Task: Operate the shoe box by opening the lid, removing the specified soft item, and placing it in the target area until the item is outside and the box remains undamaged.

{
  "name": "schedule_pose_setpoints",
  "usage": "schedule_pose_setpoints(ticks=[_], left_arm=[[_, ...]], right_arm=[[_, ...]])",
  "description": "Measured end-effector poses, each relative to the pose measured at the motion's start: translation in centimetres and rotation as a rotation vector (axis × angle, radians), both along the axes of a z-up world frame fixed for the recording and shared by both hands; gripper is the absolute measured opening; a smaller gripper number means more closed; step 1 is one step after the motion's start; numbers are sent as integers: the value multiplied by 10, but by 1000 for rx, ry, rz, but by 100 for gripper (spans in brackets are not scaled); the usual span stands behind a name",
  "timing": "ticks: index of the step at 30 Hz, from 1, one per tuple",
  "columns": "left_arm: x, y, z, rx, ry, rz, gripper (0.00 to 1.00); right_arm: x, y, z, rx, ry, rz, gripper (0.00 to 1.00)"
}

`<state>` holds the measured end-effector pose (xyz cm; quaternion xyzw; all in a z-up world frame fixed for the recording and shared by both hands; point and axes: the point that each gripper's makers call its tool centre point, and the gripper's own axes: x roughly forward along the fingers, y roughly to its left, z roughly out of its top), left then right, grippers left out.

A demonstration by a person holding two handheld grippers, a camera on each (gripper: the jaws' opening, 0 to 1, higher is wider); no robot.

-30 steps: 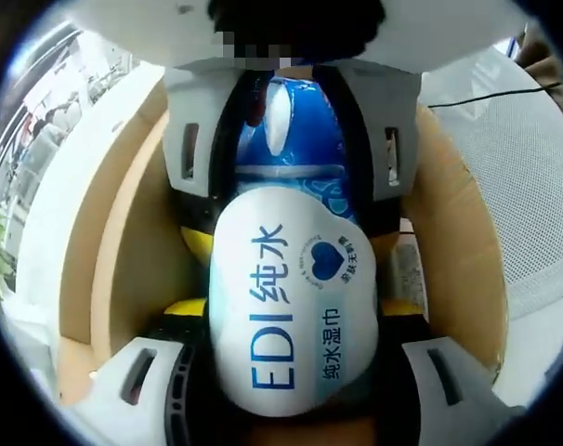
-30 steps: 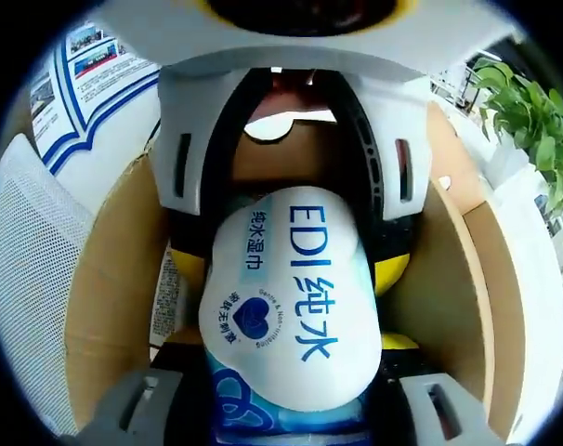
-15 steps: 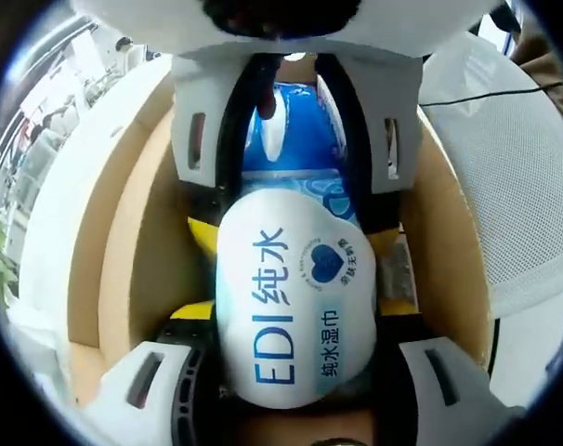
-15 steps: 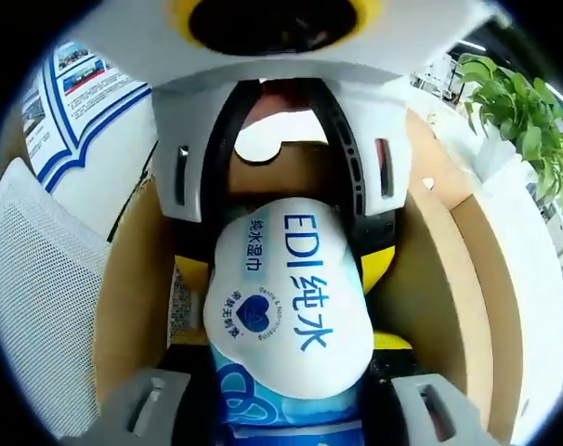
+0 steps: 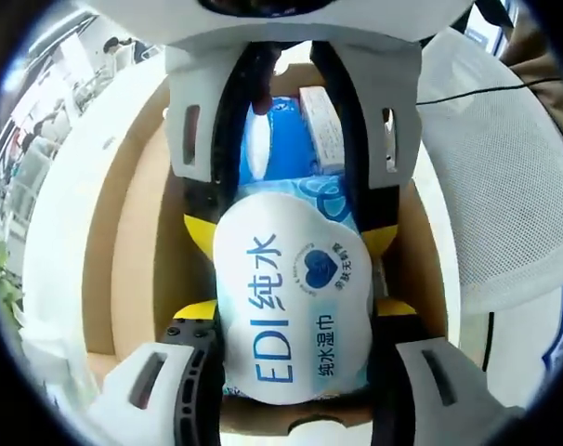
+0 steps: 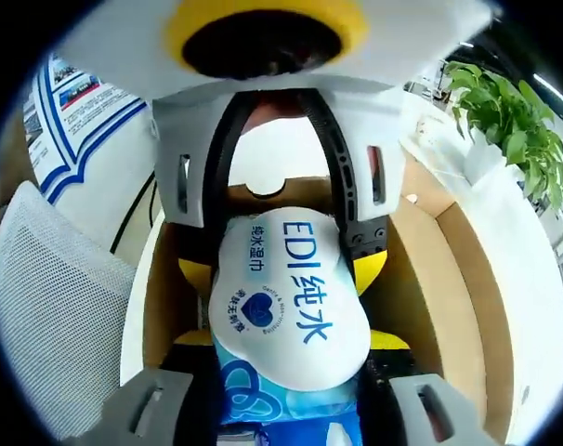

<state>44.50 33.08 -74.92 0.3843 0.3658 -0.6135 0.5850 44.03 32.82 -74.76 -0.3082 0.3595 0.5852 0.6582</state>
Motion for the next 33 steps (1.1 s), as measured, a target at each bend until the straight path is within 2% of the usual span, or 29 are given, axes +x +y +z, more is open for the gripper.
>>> schedule_pose_setpoints(ticks=[14, 33], left_arm=[[-13, -10, 20, -11, 1, -17, 60], [-17, -20, 43, -26, -24, -35, 60]], right_arm=[[-11, -10, 20, 5, 0, -17, 54], [-15, -20, 42, 7, -24, -32, 54]])
